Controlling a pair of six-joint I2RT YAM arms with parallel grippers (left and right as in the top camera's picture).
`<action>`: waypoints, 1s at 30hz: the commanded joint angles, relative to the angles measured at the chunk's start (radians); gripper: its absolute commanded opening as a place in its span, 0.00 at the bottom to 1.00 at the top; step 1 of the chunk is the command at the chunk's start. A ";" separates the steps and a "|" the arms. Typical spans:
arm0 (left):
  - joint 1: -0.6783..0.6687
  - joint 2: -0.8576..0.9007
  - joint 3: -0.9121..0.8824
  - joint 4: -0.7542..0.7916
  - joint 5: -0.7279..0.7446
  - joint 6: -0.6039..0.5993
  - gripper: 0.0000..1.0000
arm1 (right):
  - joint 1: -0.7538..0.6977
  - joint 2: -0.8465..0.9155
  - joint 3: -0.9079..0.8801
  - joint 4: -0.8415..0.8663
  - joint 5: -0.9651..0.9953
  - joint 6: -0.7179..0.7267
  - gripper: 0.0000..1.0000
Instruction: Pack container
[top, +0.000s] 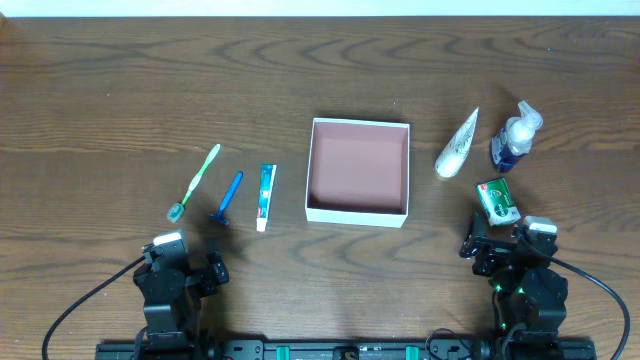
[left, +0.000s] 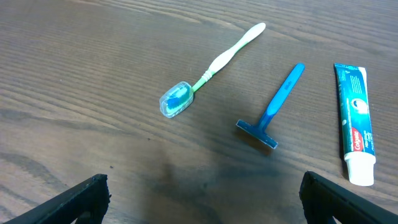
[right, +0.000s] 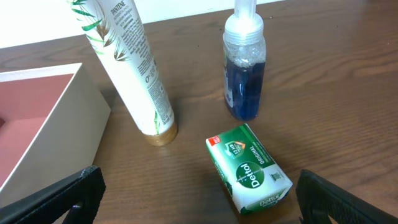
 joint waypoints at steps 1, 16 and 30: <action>0.006 -0.008 -0.012 0.005 -0.004 -0.009 0.98 | 0.000 -0.006 -0.003 0.001 0.102 -0.007 0.99; 0.006 -0.008 -0.012 0.005 -0.004 -0.009 0.98 | 0.000 -0.006 -0.003 0.001 0.102 -0.007 0.99; 0.006 -0.008 -0.012 0.005 -0.004 -0.009 0.98 | 0.000 -0.006 -0.003 0.002 0.050 -0.007 0.99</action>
